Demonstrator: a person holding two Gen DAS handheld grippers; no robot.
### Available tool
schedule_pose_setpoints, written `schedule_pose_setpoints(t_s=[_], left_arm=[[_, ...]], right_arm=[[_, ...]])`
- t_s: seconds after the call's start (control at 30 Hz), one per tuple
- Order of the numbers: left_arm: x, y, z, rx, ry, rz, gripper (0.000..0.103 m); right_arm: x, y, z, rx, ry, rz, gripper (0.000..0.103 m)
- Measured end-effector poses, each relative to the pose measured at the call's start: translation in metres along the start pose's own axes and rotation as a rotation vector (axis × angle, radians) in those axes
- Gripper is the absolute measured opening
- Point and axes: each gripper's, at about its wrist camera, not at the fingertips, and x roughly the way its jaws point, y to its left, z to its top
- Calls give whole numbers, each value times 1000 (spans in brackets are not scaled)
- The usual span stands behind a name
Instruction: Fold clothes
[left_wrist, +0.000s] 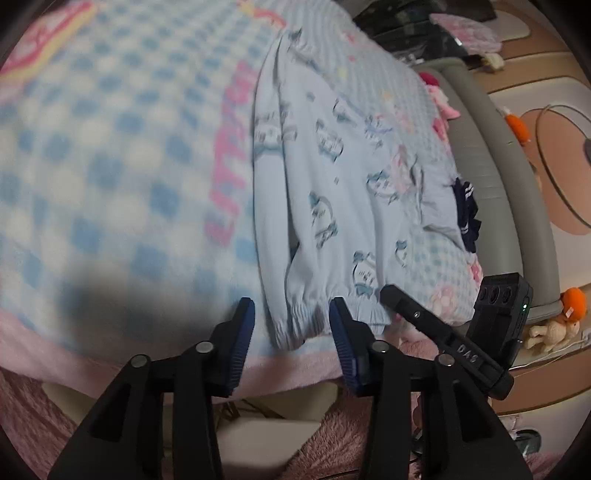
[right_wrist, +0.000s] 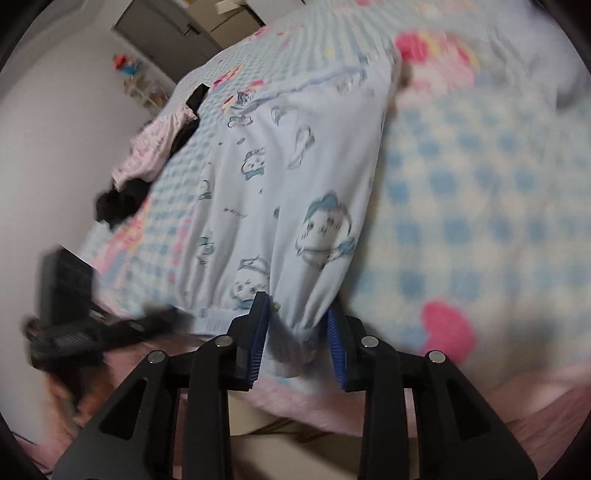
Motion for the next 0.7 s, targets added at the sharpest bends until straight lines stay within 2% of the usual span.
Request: schedule_pose_setpoints(t_s=[0.07,0.17,0.33,0.43,0.5,0.6,0.67,0.7], left_arm=[[-10,-1,4,11,-43,-6,44],[-3,-6,14,43,-55,12,42],[8,-15,29,95,-74,41,37],[21,-21,33,123,-53,55,29],[30,-24,33,142,-25,77,29],[34,-24,34,137,-35,148,29],[32,-20,36,103,-42,110,29],[30,-19,37,98,-45,80,24]], right_arm=[[-8,4,1,-18,-21,-38,31],[-20,7,4,-23,-63,-92,31],[-42,0,20,-4,-177,-103,31],[-30,3,33,-57,-136,-109,31],[-20,5,34,-74,-104,-93,31],[-2,7,29,-79,-51,-79,31],[4,9,24,-88,-43,-99,31],[5,9,22,-92,-44,-107,31]])
